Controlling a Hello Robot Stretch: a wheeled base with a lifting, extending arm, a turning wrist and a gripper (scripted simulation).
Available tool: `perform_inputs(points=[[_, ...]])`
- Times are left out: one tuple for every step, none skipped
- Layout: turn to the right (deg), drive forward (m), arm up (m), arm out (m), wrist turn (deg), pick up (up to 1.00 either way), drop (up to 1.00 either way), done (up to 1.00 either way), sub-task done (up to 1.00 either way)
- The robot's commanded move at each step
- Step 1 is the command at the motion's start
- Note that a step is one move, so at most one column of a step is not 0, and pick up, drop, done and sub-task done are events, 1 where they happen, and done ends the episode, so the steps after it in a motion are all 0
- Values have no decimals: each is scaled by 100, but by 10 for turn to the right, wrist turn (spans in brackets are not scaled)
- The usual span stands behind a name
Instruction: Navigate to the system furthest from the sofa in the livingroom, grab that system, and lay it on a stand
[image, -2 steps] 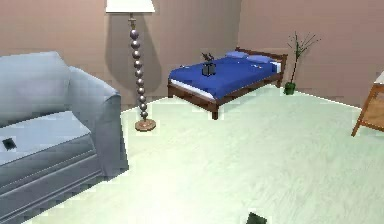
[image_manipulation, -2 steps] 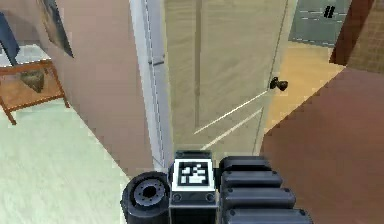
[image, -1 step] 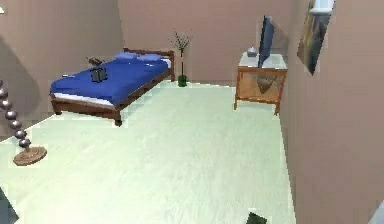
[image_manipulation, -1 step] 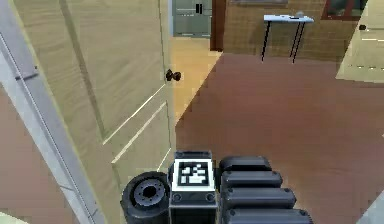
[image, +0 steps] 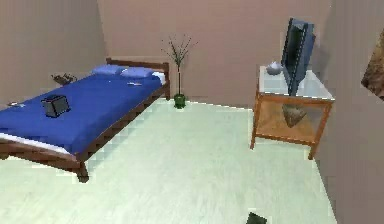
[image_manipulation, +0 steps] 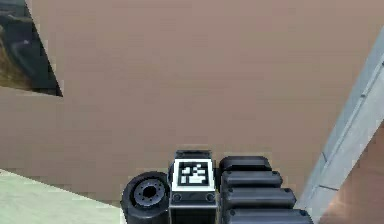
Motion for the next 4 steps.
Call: perform_inputs(points=[[0, 100, 0, 0, 0, 0, 0, 0, 0], [0, 80, 0, 0, 0, 0, 0, 0, 0], [150, 0, 0, 0, 0, 0, 0, 0, 0], [0, 50, 0, 0, 0, 0, 0, 0, 0]])
